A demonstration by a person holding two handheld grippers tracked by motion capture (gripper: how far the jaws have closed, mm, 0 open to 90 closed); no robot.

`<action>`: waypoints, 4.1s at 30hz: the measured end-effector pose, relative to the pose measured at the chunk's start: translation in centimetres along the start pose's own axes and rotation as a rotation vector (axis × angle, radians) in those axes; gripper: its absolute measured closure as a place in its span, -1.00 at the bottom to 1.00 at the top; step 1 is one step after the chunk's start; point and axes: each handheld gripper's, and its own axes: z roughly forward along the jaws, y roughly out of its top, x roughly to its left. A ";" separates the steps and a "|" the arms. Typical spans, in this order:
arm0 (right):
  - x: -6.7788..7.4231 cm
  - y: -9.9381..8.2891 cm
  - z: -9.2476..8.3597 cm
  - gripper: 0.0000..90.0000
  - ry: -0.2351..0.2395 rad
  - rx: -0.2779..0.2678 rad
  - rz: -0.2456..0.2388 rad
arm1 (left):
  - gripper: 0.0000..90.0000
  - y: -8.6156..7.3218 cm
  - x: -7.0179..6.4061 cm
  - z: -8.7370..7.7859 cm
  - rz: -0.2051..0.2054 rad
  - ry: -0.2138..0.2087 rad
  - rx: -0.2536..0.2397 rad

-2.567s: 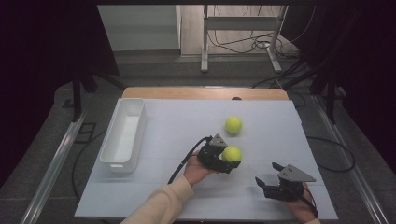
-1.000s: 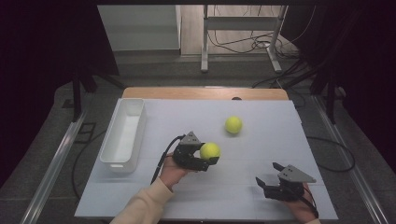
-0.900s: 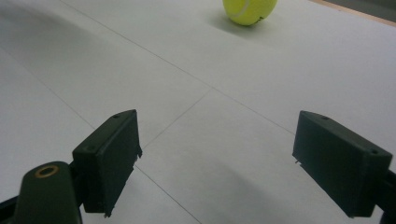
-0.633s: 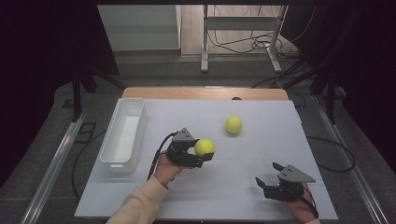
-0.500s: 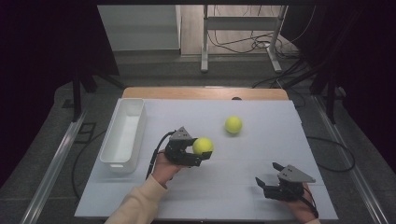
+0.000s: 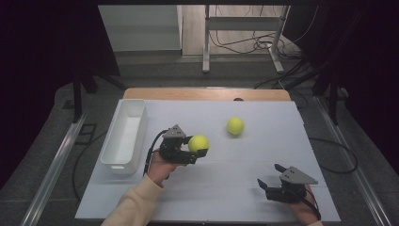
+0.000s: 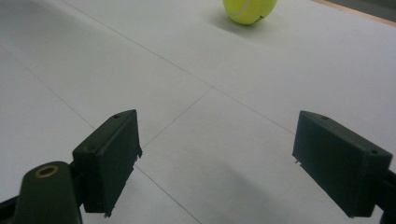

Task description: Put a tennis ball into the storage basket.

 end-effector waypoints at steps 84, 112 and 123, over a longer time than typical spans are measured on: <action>0.0 0.0 -0.1 -0.65 -0.004 -0.005 -0.002 | -0.42 0.3 5.1 -7.6 -0.085 0.192 -0.146; 0.0 0.0 -0.1 -0.65 -0.005 -0.004 -0.005 | -0.42 -0.1 6.7 -10.1 -0.126 0.252 -0.189; 0.0 0.0 -0.1 -0.65 -0.005 -0.002 -0.006 | -0.42 -0.3 7.4 -10.9 -0.140 0.280 -0.200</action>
